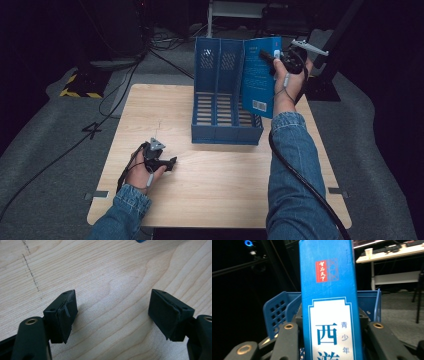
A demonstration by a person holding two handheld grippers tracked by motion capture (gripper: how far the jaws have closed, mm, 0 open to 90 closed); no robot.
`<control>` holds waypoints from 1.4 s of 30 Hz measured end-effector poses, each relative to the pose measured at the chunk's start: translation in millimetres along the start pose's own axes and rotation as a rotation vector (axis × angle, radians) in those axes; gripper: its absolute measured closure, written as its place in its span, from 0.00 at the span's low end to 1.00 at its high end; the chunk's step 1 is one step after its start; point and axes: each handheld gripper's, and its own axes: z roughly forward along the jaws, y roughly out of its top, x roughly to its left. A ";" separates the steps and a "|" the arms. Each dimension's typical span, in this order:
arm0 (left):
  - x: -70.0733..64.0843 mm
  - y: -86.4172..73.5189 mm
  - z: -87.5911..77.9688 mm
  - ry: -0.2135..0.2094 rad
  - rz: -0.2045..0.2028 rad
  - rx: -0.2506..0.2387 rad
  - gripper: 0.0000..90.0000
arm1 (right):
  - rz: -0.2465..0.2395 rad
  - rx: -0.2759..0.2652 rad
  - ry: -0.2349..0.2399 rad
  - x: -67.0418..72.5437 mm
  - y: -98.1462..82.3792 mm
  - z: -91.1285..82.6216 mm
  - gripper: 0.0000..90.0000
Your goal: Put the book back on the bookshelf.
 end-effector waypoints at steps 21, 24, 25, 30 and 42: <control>-3.2 1.2 1.4 0.001 -0.005 -0.001 0.27 | -0.071 0.107 -0.003 1.5 -34.0 16.9 0.66; -3.2 1.1 1.3 -0.001 -0.003 0.000 0.27 | -0.085 0.141 -0.019 3.1 -40.5 19.2 0.66; -3.2 1.1 1.3 -0.001 -0.003 0.000 0.27 | -0.092 0.153 -0.022 2.9 -43.8 19.6 0.66; -2.9 1.3 1.5 0.000 0.002 -0.002 0.26 | -0.099 0.152 -0.027 0.5 -52.9 9.2 0.66; -3.5 1.2 1.5 -0.002 0.001 -0.002 0.27 | -0.095 0.378 -0.187 17.8 -47.5 -9.4 0.60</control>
